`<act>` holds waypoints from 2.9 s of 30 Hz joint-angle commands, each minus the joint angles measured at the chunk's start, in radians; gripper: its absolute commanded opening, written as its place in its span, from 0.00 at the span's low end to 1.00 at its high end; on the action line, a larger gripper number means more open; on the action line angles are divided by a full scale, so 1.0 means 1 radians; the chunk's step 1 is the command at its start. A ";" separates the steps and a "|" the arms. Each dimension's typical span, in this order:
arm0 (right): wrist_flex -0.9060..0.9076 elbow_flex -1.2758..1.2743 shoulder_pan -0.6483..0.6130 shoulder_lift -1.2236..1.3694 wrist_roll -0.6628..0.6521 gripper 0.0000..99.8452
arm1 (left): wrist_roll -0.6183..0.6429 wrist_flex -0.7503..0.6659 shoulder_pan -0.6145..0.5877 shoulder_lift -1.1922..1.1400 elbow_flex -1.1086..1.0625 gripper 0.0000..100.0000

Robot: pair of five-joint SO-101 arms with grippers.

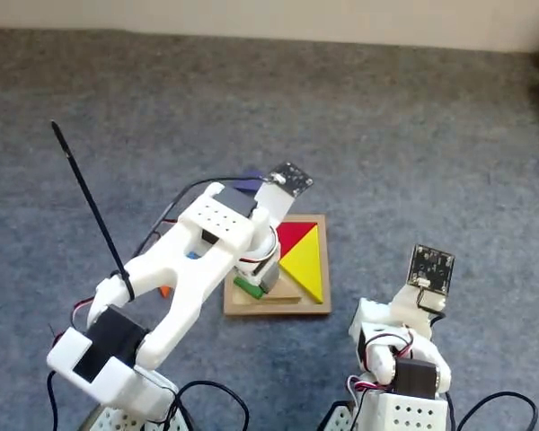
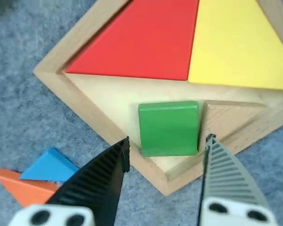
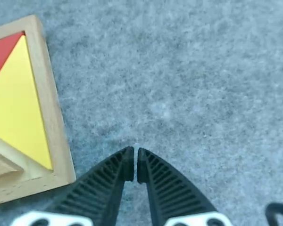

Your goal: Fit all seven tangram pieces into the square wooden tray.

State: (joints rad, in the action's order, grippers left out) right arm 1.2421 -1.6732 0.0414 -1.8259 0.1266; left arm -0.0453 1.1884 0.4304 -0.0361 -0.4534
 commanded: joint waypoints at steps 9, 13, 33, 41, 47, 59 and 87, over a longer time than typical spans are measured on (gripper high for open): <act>0.008 -0.134 0.002 -0.022 -0.006 0.03 | 0.009 0.031 -0.107 0.196 0.018 0.25; 0.008 -0.134 0.002 -0.022 -0.006 0.03 | 0.002 -0.046 -0.116 0.206 -0.101 0.25; 0.008 -0.136 0.002 -0.022 -0.006 0.03 | -0.017 -0.104 -0.005 -0.068 -0.024 0.25; 0.008 -0.136 0.002 -0.022 -0.006 0.03 | -0.017 -0.101 0.128 -0.065 -0.021 0.22; 0.008 -0.136 0.002 -0.022 -0.006 0.03 | -0.017 -0.071 0.124 -0.065 0.062 0.22; 0.008 -0.136 0.002 -0.022 -0.006 0.03 | 0.029 0.104 -0.036 0.134 0.136 0.22; 0.008 -0.136 0.002 -0.022 -0.006 0.03 | 0.457 -0.233 -0.360 0.424 -0.407 0.22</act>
State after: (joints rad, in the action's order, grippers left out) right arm 1.2421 -1.6732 0.0399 -1.8259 0.1266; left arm 0.3583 1.0027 0.0836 0.3491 -0.8554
